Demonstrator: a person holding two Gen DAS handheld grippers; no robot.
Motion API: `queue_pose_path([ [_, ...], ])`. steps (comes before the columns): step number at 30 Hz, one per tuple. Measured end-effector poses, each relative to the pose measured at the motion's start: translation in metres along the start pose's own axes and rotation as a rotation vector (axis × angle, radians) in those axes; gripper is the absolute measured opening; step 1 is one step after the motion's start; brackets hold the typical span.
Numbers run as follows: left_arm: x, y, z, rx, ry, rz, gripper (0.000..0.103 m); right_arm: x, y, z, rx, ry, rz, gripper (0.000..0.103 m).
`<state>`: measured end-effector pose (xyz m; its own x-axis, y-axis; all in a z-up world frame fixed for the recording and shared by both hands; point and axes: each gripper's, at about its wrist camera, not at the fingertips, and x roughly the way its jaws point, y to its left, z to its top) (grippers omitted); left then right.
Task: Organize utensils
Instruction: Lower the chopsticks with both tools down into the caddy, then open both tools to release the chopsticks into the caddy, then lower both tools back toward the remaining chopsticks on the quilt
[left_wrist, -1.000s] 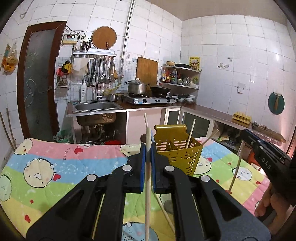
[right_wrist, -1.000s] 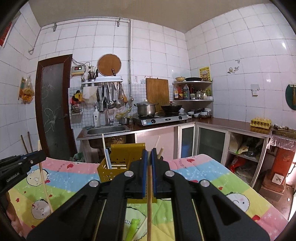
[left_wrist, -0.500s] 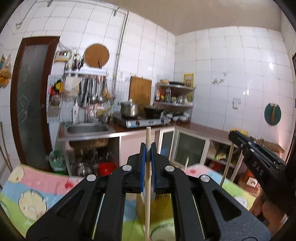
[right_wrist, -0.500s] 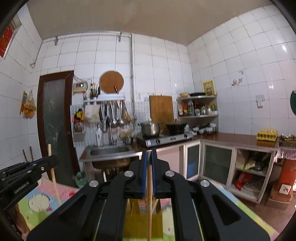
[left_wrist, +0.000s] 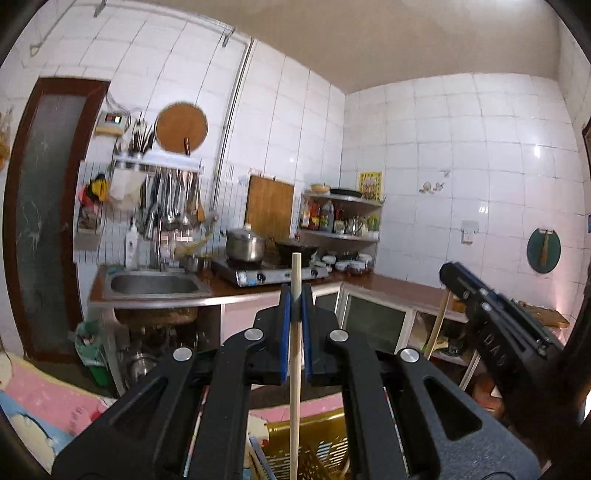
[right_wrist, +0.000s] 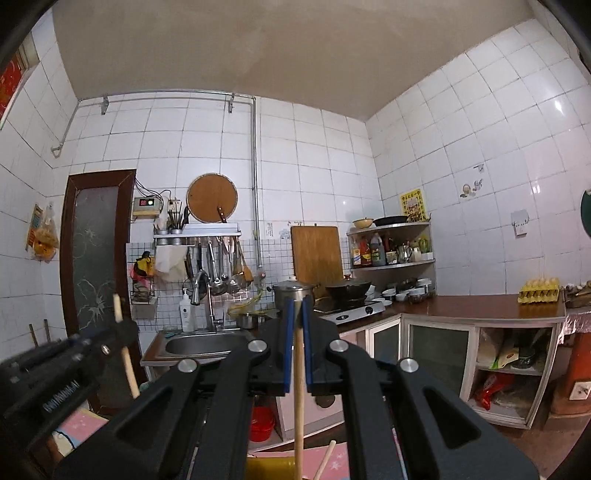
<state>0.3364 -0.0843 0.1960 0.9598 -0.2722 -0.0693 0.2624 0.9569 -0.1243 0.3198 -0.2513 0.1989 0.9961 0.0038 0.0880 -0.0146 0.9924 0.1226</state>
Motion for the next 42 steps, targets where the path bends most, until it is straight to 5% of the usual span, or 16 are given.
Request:
queue_pose_path([
  [15, 0.026, 0.036, -0.087, -0.025, 0.223, 0.041, 0.007, 0.018, -0.015, -0.076, -0.035, 0.24, 0.01, 0.007],
  [19, 0.006, 0.042, -0.073, -0.023, 0.222, 0.081, 0.046, 0.012, -0.026, -0.071, -0.018, 0.28, -0.01, 0.012],
  [22, -0.014, 0.045, -0.056, -0.006, 0.206, 0.116, 0.076, -0.002, -0.034, -0.058, 0.009, 0.275, -0.022, 0.056],
  [26, -0.04, 0.053, -0.04, 0.012, 0.213, 0.165, 0.093, -0.019, -0.041, -0.044, 0.02, 0.308, -0.044, 0.058],
  [33, -0.075, 0.065, -0.05, -0.009, 0.283, 0.181, 0.098, -0.053, -0.033, -0.058, -0.018, 0.414, -0.08, 0.058],
  [42, -0.071, 0.072, -0.117, -0.055, 0.453, 0.194, 0.098, -0.066, -0.037, -0.14, -0.01, 0.626, -0.147, 0.058],
])
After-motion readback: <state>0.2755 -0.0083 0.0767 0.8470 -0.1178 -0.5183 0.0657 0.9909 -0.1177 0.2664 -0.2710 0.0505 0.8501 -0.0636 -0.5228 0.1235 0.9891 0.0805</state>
